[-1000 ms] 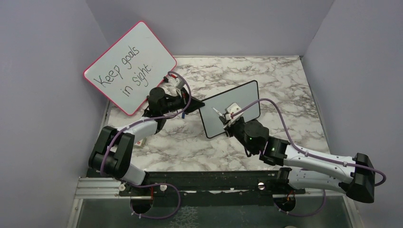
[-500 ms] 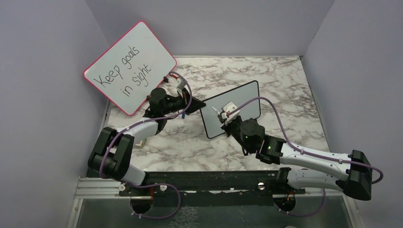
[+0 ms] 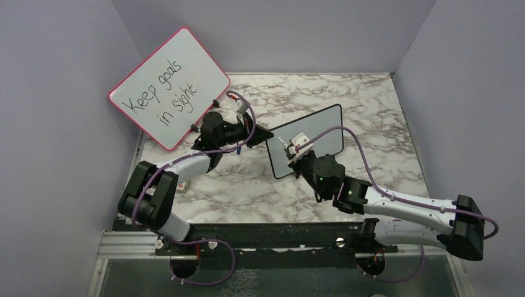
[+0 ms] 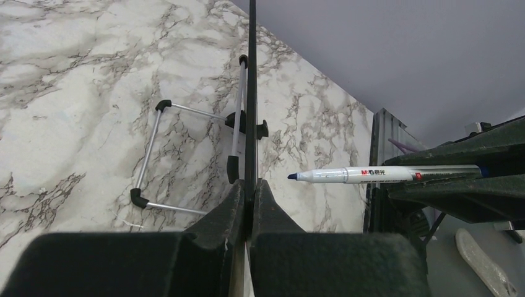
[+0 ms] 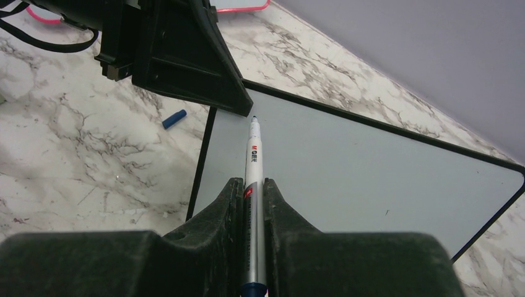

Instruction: Write a sentence on the whiteboard

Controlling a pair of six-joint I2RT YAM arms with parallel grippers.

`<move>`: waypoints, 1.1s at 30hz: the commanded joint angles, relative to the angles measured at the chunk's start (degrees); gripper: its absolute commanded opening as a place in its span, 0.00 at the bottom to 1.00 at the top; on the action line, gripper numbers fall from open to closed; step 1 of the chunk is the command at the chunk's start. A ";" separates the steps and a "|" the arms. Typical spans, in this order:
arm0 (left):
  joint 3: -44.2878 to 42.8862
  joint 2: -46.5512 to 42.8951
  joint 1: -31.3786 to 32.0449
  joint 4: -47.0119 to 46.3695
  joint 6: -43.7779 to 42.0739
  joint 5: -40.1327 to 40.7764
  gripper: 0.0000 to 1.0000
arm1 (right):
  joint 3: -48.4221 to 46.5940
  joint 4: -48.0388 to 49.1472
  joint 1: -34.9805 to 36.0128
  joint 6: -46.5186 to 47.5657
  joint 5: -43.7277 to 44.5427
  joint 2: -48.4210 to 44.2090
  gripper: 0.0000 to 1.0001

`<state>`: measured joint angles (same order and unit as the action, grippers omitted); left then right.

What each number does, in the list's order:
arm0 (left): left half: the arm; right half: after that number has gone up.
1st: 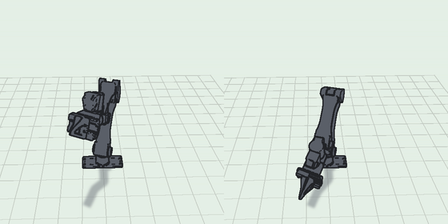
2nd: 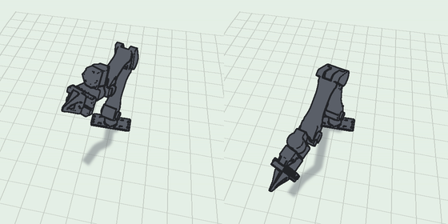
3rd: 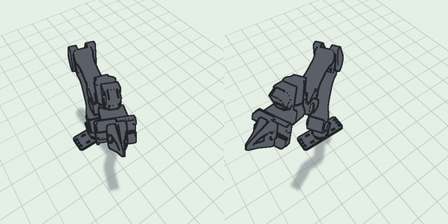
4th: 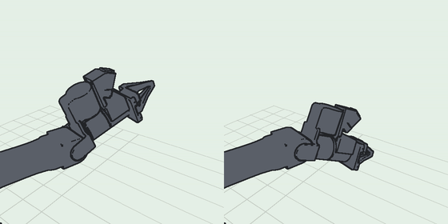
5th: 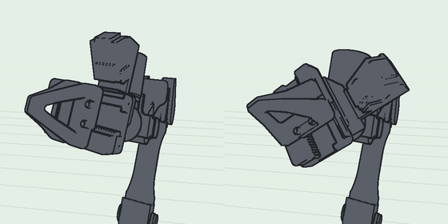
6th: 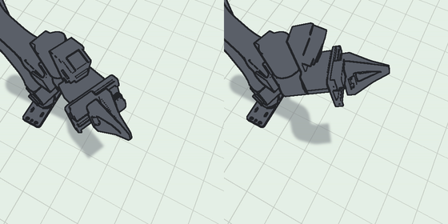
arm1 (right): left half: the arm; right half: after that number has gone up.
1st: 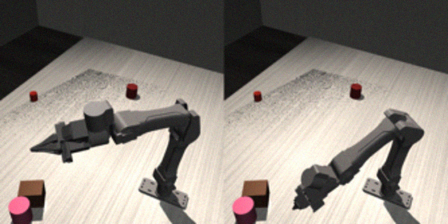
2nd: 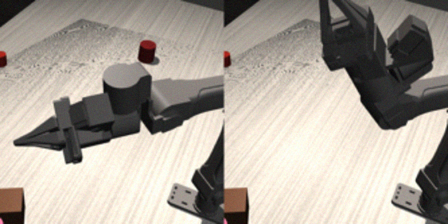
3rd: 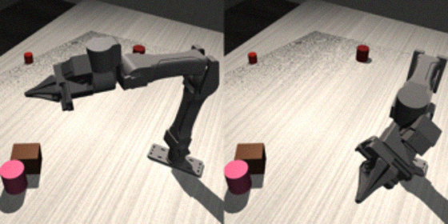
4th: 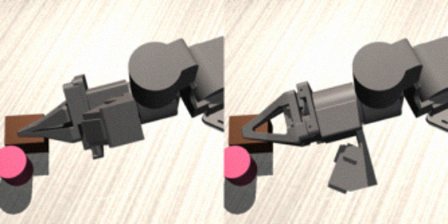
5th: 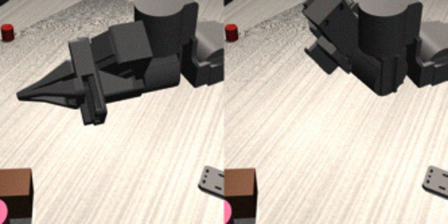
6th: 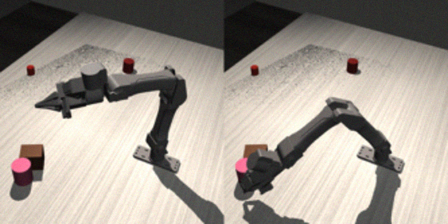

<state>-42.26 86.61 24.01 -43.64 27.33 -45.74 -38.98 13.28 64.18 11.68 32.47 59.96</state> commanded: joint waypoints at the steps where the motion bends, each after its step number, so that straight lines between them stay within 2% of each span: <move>1: -1.32 0.37 0.56 -1.29 0.44 1.06 0.06 | 0.76 2.29 0.33 0.49 2.24 -0.29 0.01; 6: -0.42 -0.76 0.09 -1.27 0.81 2.16 0.17 | 0.54 0.89 0.33 0.15 2.43 -0.78 0.01; 12: -0.62 -0.77 -0.02 -1.27 1.66 1.62 0.20 | 0.34 0.48 0.33 0.19 2.20 -0.07 0.01; 15: -0.55 -0.53 -0.02 -1.28 1.63 1.61 0.16 | -0.10 0.07 0.33 0.27 2.40 1.02 0.01; 20: -0.20 0.16 -0.06 -1.27 1.16 1.73 0.00 | -0.67 -0.07 0.33 0.19 2.60 2.11 0.01; 33: 0.86 2.83 -2.55 -1.23 -0.79 -0.14 0.00 | -2.04 -0.53 0.33 -0.45 2.21 4.14 0.01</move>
<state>-42.33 87.90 22.55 -43.72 27.88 -44.36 -38.96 13.23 64.18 11.62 33.47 63.20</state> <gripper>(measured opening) 0.025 0.173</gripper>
